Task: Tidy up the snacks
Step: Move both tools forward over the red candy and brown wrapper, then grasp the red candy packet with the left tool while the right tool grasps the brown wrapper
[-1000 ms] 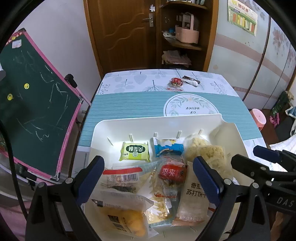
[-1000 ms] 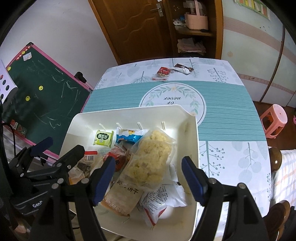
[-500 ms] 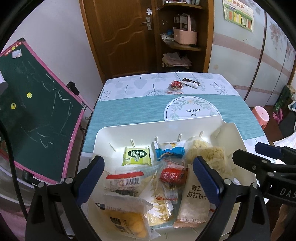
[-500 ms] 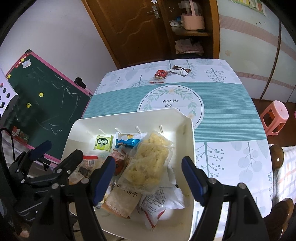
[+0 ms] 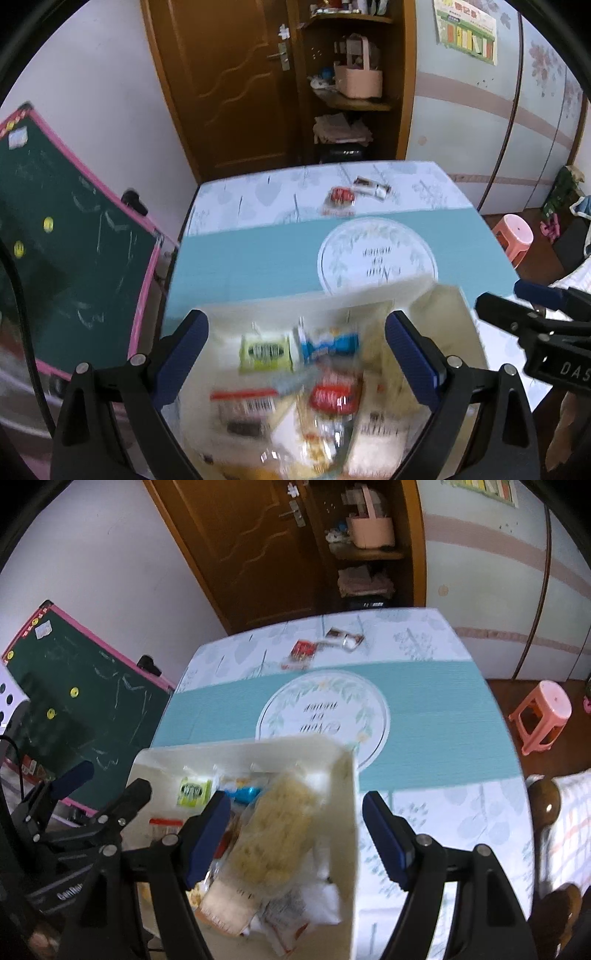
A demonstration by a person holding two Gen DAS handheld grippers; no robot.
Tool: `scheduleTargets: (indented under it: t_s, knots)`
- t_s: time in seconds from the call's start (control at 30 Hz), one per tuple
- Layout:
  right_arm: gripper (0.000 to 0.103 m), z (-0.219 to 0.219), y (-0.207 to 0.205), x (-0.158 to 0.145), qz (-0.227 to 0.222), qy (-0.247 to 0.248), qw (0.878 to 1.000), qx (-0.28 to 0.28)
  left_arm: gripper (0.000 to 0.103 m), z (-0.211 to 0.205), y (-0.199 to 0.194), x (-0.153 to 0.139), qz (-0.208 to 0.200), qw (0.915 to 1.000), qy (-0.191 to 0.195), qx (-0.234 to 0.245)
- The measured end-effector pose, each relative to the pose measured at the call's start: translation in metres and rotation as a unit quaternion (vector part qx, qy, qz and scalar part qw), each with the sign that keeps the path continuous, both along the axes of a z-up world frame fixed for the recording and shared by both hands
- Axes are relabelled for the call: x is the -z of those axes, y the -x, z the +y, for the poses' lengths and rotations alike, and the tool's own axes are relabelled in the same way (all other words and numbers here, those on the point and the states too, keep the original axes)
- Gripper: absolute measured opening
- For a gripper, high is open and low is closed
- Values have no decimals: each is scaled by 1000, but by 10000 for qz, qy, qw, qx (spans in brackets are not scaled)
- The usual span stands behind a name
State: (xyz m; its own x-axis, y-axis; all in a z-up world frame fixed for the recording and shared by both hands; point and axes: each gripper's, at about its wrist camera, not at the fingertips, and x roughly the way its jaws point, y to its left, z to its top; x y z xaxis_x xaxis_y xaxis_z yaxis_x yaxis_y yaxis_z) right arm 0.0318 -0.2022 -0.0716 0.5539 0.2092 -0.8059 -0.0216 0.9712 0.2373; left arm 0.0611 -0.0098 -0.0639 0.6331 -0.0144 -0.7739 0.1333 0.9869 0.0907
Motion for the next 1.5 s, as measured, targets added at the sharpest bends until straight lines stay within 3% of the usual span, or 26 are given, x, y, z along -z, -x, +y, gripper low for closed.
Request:
scheduleTargets:
  t_s: [0.4, 0.63, 0.73, 0.8, 1.07, 1.2, 1.33, 1.5]
  knots:
    - [74, -43, -91, -106, -971, 1214, 9878, 80, 96, -35, -121, -92, -605, 9969, -447, 221]
    - [74, -67, -181, -135, -1047, 1515, 9828, 144, 96, -62, -224, -99, -423, 9977, -492, 189]
    - [74, -73, -226, -125, -985, 1709, 9804, 44, 96, -70, -270, -71, -61, 9993, -349, 137]
    - [74, -72, -253, -107, -774, 1770, 9811, -91, 96, -75, -298, -38, 416, 9989, -169, 106]
    - [74, -75, -322, 6, 99, 1681, 9838, -614, 92, -94, -351, 105, 1644, 9859, -301, 72]
    - [74, -74, -334, 47, 327, 1542, 9846, -753, 91, -100, -356, 144, 1927, 9812, -125, 37]
    - [74, -71, -342, 76, 484, 1411, 9847, -900, 90, -104, -355, 164, 2035, 9790, -22, 141]
    - [74, -64, -356, 104, 652, 1250, 9851, -989, 68, -99, -353, 183, 2140, 9767, 102, 138]
